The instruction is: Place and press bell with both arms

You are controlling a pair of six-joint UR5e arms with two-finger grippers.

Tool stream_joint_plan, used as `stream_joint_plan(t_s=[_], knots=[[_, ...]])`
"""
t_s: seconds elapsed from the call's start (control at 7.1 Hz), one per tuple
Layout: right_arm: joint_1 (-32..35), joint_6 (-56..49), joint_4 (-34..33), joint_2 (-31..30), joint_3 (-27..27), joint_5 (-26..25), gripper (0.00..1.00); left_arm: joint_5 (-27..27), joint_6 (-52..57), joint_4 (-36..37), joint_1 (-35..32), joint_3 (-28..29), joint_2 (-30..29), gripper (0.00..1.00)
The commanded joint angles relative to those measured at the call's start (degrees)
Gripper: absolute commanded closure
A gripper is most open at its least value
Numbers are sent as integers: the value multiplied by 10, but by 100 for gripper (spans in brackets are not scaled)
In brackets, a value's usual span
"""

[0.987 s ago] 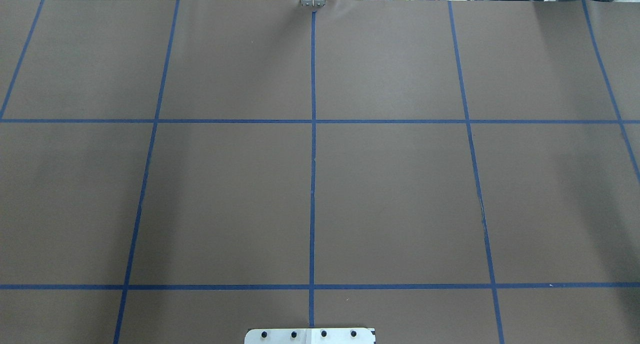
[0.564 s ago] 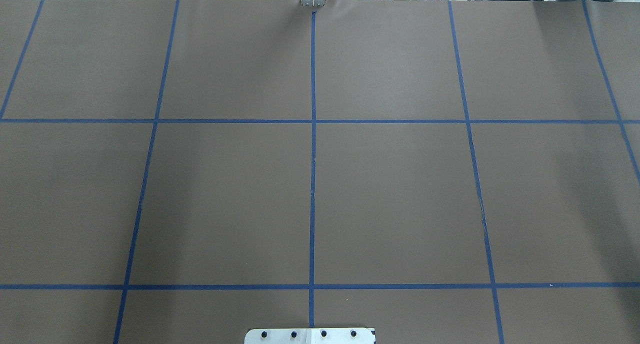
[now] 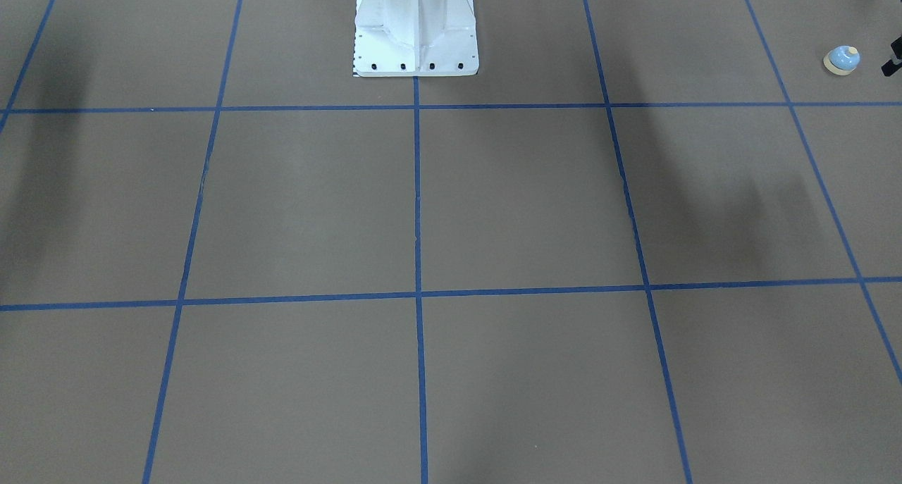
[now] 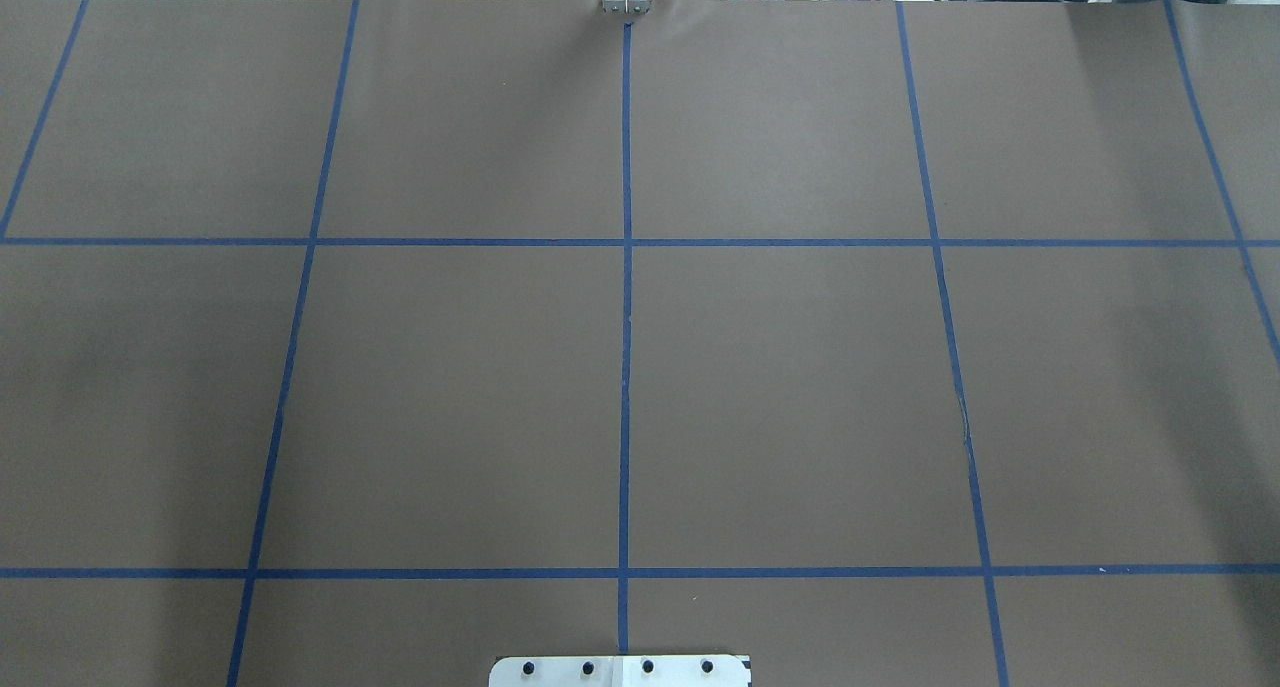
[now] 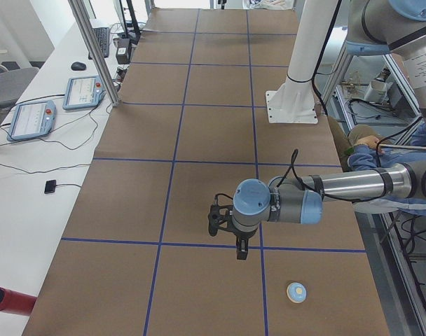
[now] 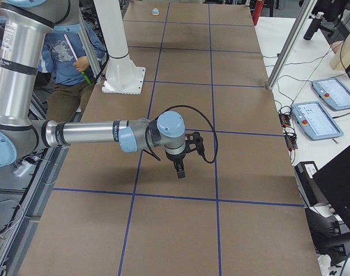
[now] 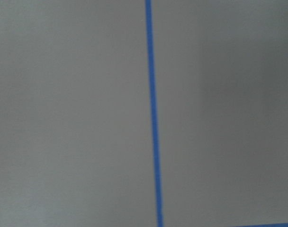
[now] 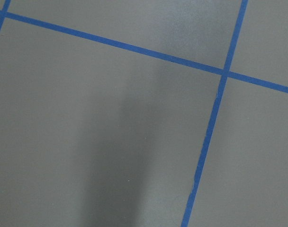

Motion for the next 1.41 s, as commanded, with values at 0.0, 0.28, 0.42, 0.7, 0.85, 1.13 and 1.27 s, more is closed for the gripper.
stream_joint_plan(t_s=[0.0,0.28,0.42,0.7,0.85,1.13,1.27], knots=[[0,1,2,-1,-4,27,0,9,-4,0,15,48,18,0],[-1,0,3,-1,-3,29,0,-13,7,0,33,128,33,0],[-1,0,14,-5,-3,34,0,-14,7,1,39,134,45,0],[-3,-1,14,-6,-3,46,0,-60,15,0,39,189,50,0],[-3,-1,18,-7,-3,52,0,-63,18,-2,39,205,50,0],[-6,-2,31,-21,-2,53,0,-70,14,0,49,204,41,0],[-6,-2,34,-22,-1,53,0,-71,11,0,74,204,37,0]])
